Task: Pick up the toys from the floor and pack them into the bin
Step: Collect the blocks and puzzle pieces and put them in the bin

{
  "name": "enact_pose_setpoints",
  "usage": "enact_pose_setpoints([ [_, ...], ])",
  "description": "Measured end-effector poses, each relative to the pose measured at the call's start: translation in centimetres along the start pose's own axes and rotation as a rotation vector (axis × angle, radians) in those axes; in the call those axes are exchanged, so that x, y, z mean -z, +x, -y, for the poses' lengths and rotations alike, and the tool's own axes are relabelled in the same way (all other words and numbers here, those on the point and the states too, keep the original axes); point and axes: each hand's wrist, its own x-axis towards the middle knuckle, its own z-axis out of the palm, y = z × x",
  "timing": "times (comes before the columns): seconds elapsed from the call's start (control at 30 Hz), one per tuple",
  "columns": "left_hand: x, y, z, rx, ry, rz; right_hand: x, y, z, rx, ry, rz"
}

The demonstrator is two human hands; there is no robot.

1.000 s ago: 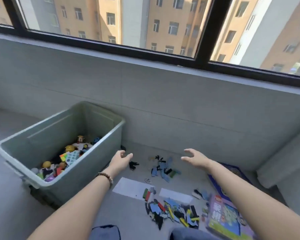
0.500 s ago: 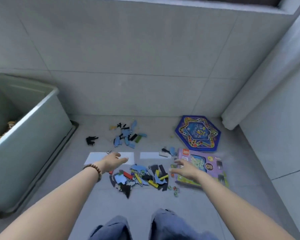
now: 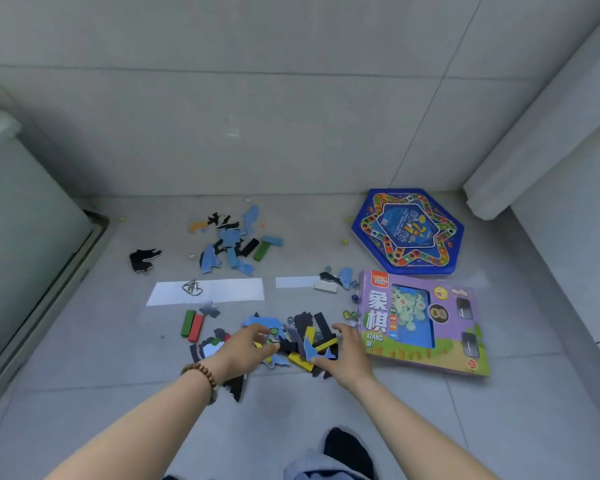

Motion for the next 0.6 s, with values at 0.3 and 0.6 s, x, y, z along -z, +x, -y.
enact_pose_setpoints([
  [0.3, -3.4, 0.9, 2.5, -0.040, -0.203, -0.142, -2.7, 1.7, -2.0, 0.063, -0.033, -0.087],
  [0.6, -4.4, 0.8, 1.5, -0.041, -0.271, -0.113, -3.1, 1.8, -1.8, 0.023, 0.118, -0.047],
])
